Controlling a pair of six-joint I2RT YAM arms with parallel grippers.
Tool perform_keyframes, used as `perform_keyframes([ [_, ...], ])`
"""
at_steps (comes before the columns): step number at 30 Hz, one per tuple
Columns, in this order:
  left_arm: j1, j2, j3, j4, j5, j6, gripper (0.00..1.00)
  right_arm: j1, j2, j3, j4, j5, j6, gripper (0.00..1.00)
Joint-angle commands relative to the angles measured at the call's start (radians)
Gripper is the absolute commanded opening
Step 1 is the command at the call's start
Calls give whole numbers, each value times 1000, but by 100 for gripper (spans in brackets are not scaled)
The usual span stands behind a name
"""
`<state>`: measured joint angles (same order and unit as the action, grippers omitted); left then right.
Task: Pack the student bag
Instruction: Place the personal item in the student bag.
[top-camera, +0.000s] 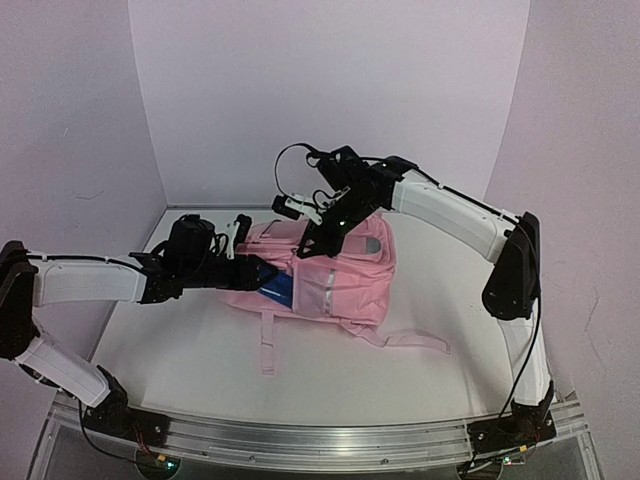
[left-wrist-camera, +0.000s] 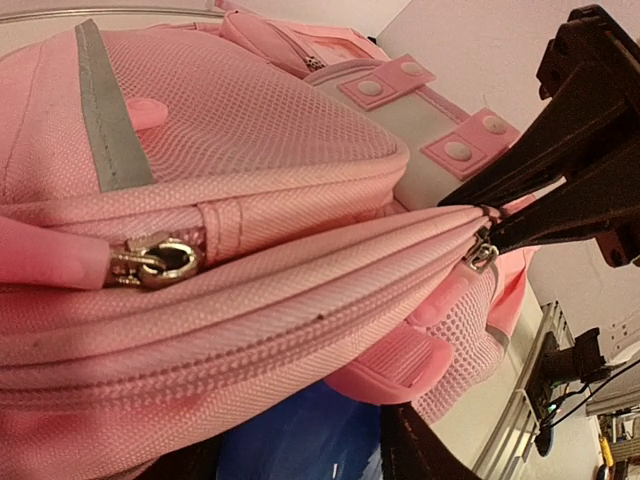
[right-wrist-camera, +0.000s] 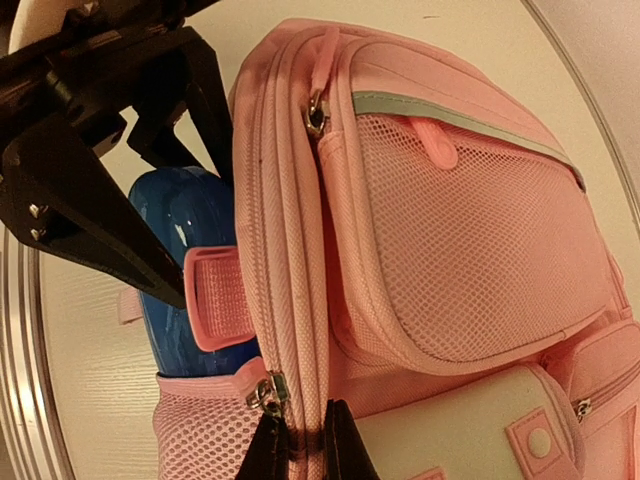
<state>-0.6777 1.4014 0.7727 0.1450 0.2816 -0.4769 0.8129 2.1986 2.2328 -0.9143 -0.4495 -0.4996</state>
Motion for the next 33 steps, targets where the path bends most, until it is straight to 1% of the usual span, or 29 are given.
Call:
perform_keyframes([
  [1, 5, -31, -39, -53, -82, -53, 42, -5, -112, 102, 177, -149, 113, 0],
  [4, 5, -62, -85, -11, -72, -91, 26, -6, -106, 104, 189, -150, 133, 0],
  [6, 4, -56, -104, 28, -50, -102, 18, -7, -101, 105, 198, -150, 155, 0],
  [8, 3, -23, -111, 77, -19, -120, 13, -7, -91, 113, 207, -156, 183, 0],
  [10, 2, 16, -122, 148, 8, -150, 12, -7, -80, 131, 216, -163, 207, 0],
  [12, 0, 44, -137, 223, 20, -184, 15, -7, -72, 143, 221, -167, 219, 0],
  [15, 0, 49, -196, 327, -7, -230, 24, -7, -75, 139, 227, -179, 220, 0],
  [17, 0, 33, -228, 321, -45, -233, 26, -7, -81, 133, 229, -187, 219, 0],
  [18, 0, 18, -236, 303, -64, -226, 28, -6, -84, 129, 231, -187, 219, 0],
  [21, 0, -19, -247, 219, -77, -202, 49, -7, -88, 119, 231, -185, 212, 0],
  [23, 0, -51, -255, 187, -80, -205, 56, -6, -90, 108, 233, -184, 205, 0],
  [25, -1, -79, -252, 134, -85, -212, 58, -7, -92, 96, 233, -184, 201, 0],
  [28, 0, -126, -250, 46, -103, -226, 59, -8, -90, 91, 235, -184, 208, 0],
  [30, 0, -163, -271, 34, -116, -248, 59, -8, -89, 88, 238, -189, 212, 0],
  [33, 0, -219, -286, 19, -114, -263, 63, -8, -86, 85, 241, -189, 218, 0],
])
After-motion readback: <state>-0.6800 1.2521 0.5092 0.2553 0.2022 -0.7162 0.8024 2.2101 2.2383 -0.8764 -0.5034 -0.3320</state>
